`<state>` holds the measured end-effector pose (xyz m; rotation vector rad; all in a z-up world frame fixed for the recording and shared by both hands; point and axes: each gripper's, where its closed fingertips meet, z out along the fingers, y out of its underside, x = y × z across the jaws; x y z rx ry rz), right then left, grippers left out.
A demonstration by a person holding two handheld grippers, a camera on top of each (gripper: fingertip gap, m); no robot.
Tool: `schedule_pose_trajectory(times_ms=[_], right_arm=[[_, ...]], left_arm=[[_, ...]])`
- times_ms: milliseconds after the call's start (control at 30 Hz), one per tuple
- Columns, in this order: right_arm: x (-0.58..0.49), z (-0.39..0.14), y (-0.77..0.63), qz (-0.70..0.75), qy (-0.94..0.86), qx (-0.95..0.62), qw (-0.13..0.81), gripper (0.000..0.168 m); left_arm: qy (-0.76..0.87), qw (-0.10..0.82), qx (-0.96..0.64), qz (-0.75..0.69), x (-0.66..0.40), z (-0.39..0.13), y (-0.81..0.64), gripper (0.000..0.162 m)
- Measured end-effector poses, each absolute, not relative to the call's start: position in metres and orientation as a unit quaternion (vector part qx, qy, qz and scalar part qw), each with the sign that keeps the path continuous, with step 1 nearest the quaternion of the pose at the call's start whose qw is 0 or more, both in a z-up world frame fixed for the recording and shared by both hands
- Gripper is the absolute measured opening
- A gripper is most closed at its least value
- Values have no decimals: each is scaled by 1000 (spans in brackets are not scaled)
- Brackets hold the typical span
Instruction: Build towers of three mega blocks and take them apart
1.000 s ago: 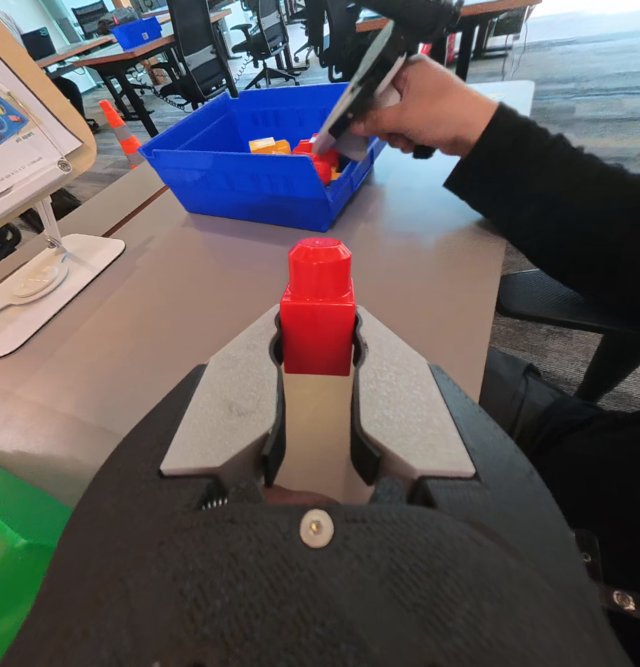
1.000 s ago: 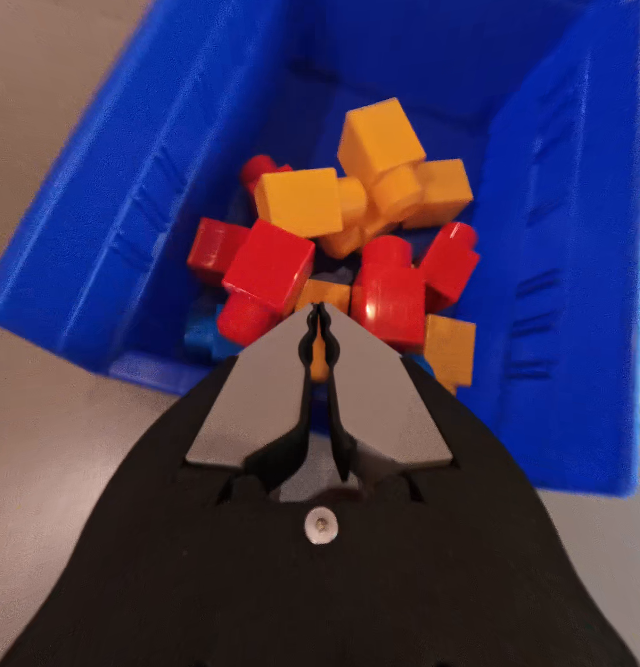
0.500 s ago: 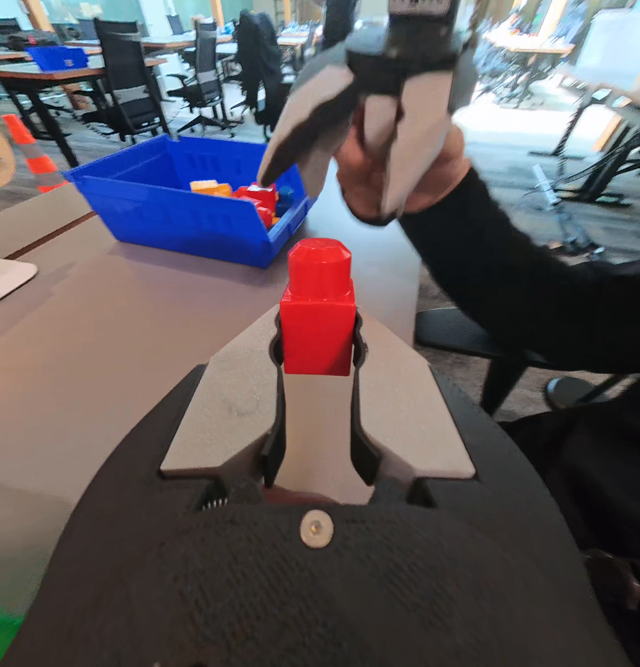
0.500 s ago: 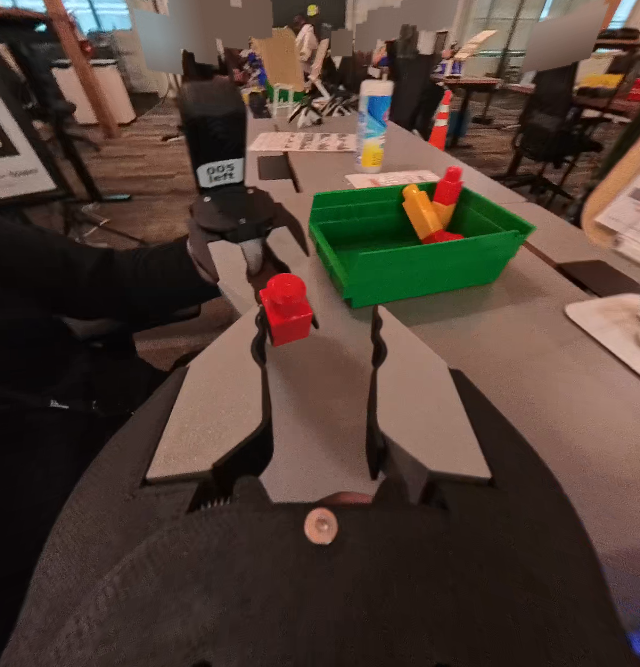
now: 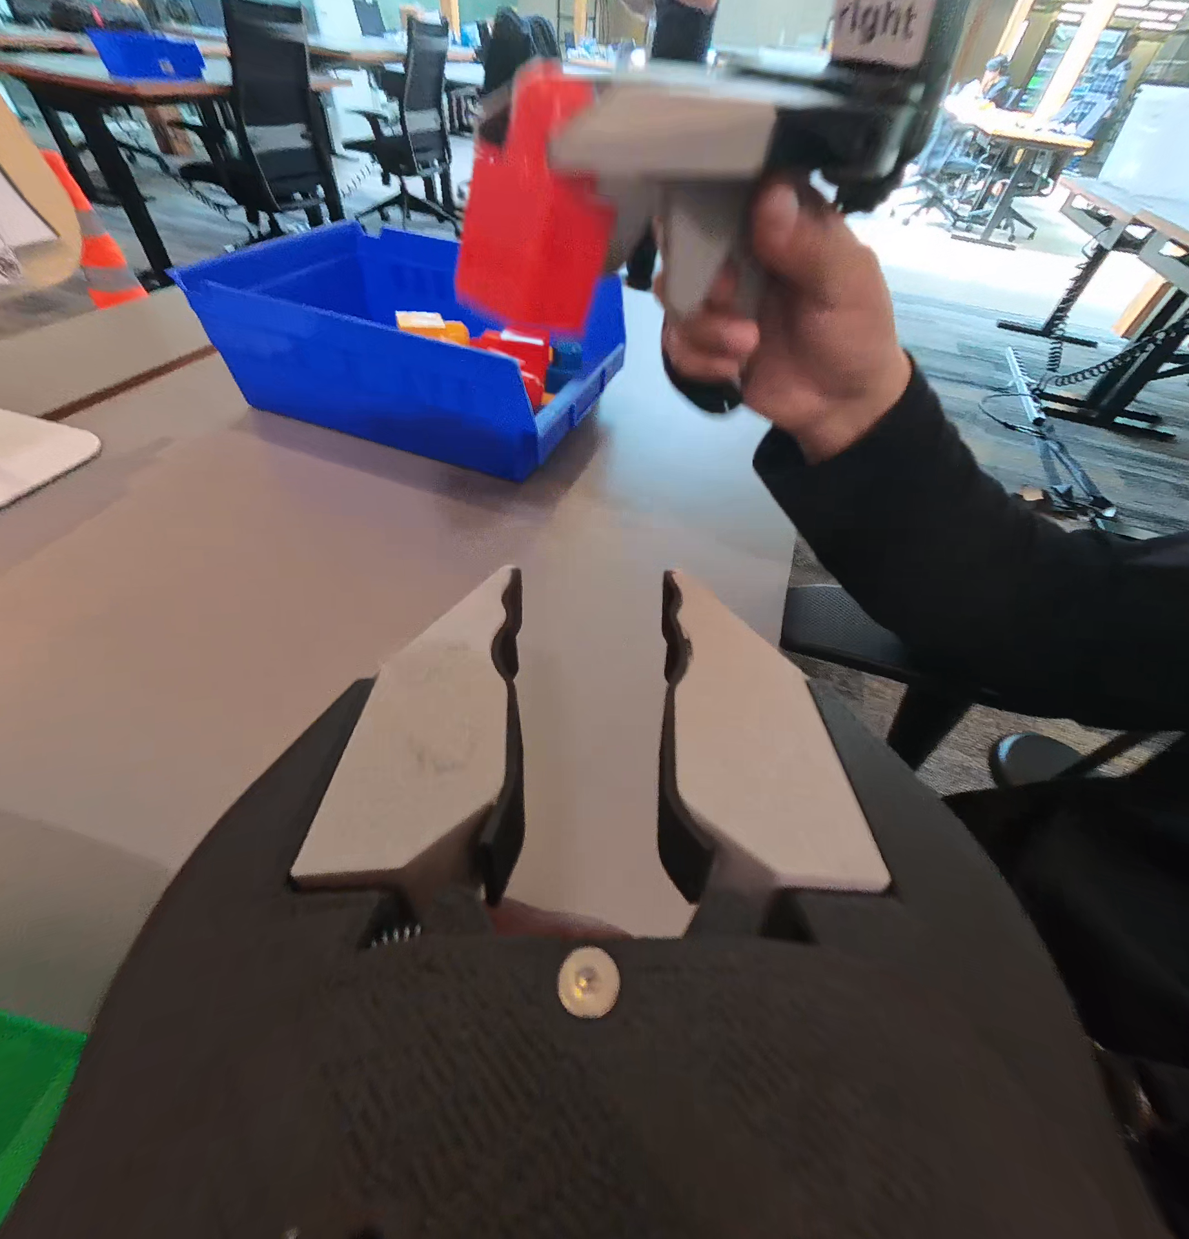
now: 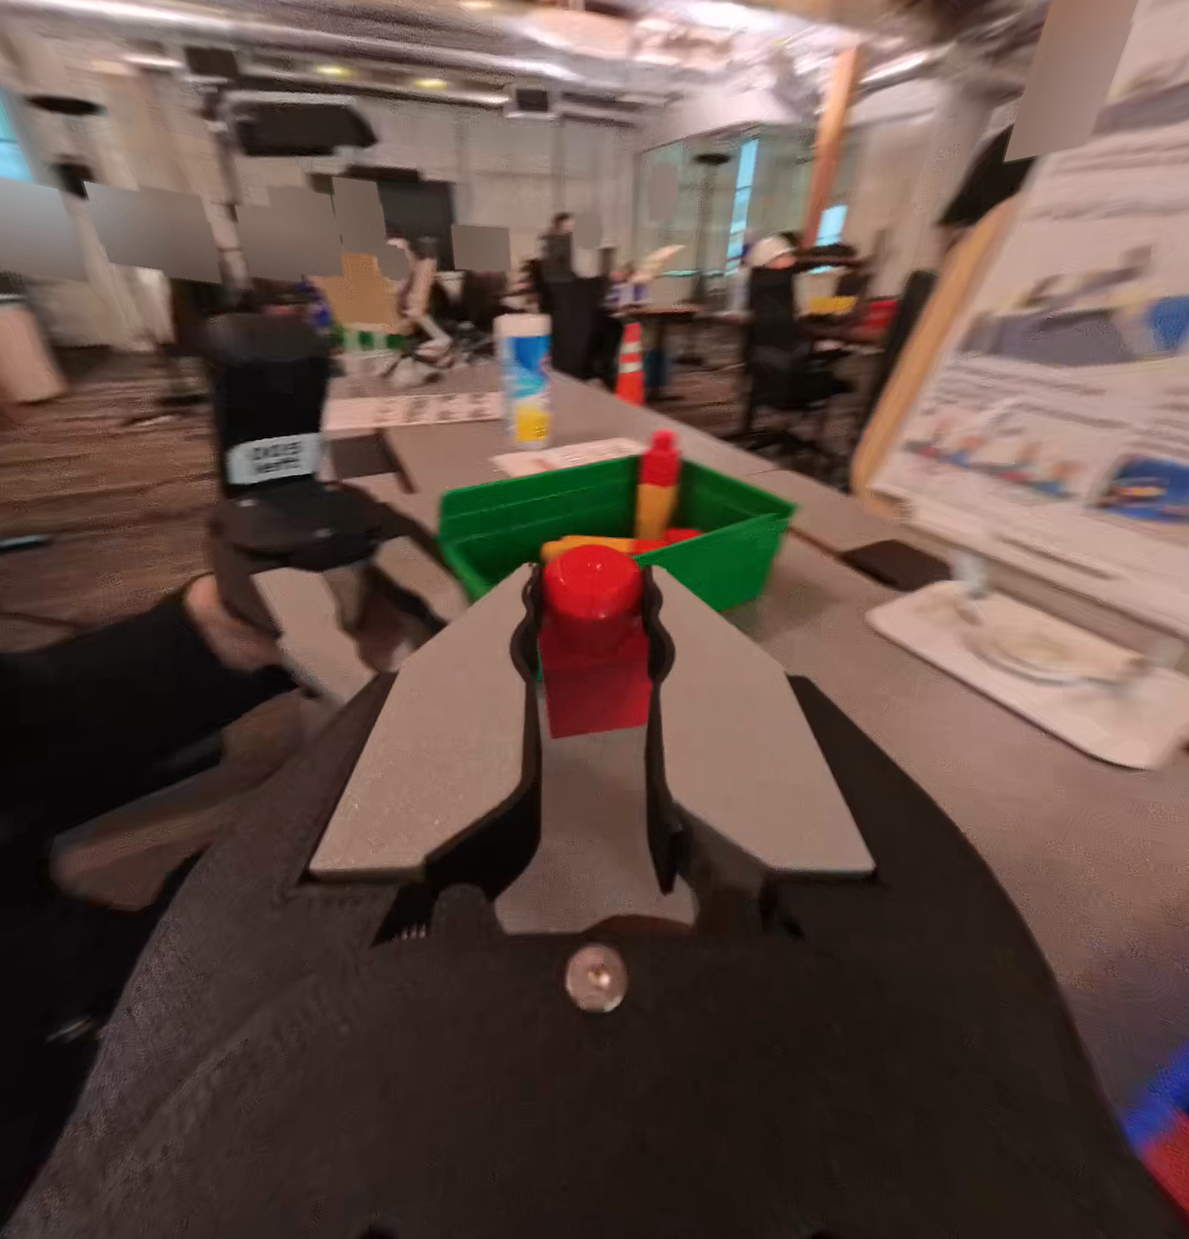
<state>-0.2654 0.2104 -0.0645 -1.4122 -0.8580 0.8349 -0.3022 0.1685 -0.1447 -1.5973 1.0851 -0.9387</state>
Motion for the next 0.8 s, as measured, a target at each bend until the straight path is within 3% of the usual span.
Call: schedule_pose_trajectory(times_ms=[200, 400, 567, 633, 700, 800], right_arm=[[-48, -22, 256, 60, -92, -641, 760, 26], [38, 41, 169, -6, 26, -437, 899, 26], [28, -21, 258, 8, 1, -586, 811, 26], [41, -70, 299, -9, 28, -656, 754, 55], [49, -110, 322, -8, 35, -711, 702, 57], [55, -126, 327, 18, 36, -734, 678, 55]], left_arm=[[459, 453, -661, -384, -298, -155, 164, 39], [468, 443, -662, -382, -288, -164, 161, 39], [472, 434, -668, -378, -284, -172, 160, 39], [474, 434, -666, -379, -285, -171, 159, 39], [473, 439, -663, -380, -288, -168, 159, 39], [465, 445, -662, -385, -294, -162, 163, 38]])
